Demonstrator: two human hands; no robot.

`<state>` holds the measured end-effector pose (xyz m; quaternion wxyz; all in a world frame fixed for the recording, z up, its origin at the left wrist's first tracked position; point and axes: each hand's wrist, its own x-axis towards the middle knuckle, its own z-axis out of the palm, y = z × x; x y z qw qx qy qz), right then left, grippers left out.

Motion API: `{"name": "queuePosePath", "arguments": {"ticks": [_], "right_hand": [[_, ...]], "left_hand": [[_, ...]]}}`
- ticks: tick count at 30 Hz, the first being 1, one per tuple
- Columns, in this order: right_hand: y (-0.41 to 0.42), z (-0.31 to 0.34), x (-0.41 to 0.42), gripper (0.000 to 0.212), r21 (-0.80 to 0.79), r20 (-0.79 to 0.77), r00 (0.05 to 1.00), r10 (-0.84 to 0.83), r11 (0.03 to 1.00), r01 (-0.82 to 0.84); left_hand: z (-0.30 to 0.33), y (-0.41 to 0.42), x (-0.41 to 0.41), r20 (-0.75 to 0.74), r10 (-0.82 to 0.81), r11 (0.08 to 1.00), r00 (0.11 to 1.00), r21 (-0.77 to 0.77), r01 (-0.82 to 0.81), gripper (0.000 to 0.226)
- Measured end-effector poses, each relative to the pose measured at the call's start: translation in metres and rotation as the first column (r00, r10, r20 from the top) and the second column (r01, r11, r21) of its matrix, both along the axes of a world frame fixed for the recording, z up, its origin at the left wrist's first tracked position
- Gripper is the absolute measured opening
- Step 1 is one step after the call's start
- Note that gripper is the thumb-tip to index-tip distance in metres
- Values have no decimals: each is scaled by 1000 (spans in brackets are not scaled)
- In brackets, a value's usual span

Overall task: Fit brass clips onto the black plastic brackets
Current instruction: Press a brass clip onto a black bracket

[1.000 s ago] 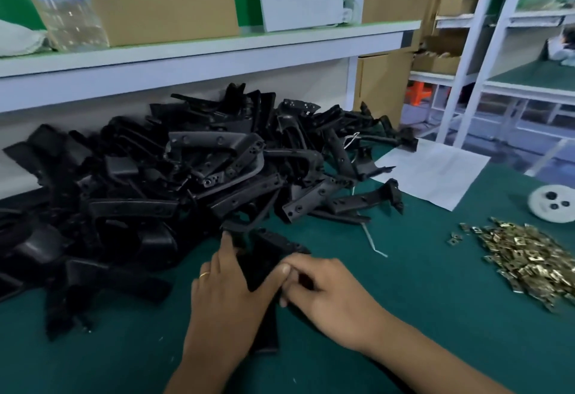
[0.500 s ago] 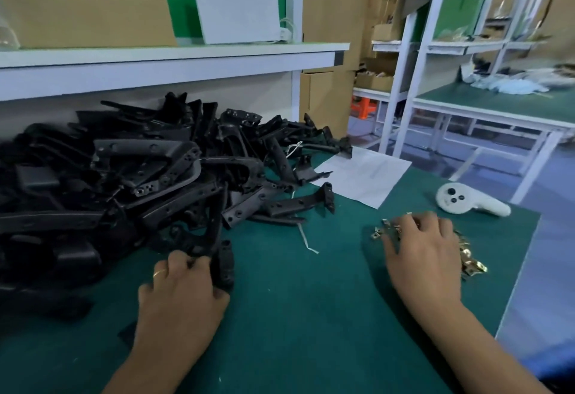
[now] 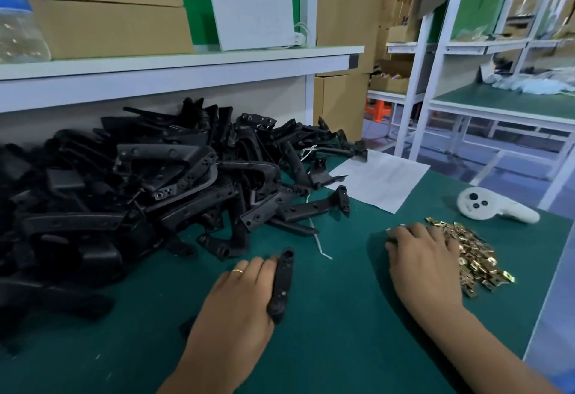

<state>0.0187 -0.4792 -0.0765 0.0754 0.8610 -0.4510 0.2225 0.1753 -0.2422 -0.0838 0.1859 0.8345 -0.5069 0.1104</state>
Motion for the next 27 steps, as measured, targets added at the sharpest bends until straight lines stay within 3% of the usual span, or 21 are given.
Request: {"name": "queuePosePath", "arguments": {"ticks": [3,6,9,11,14,17,20,23,25,27], "right_hand": [[6,-3,7,16,-5,45,987,153,988,-153],[4,-4,7,19,-1,29,992,127,992,-127],[5,-7,8,16,50,81,966,244,967,-249],[11,-5,10,11,78,145,918,369,921,-383],[15,-7,15,17,119,230,831,506,833,-540],[22,-7,30,29,151,290,760,582,756,-637],[39,-5,59,21,63,317,684,657,705,-707],[66,2,95,14,-23,416,548,725,611,-791],[84,5,123,14,18,535,478,696,557,-831],[97,4,148,19,118,699,420,579,485,-866]], "left_hand": [[-3,-3,15,17,-55,998,998,3,55,32],[-6,-19,30,105,-85,994,991,76,77,48],[-6,-36,40,108,-68,997,992,46,63,36],[-5,-37,56,63,-67,998,996,11,66,28],[-5,-23,86,128,-9,999,992,51,3,47],[-1,-10,91,18,17,999,1000,-44,-16,29],[1,-7,81,3,24,1000,1000,-6,-24,23],[2,6,75,48,134,990,990,35,-135,44],[2,22,77,105,242,966,964,66,-250,75],[3,37,81,171,335,932,926,84,-353,92]]}}
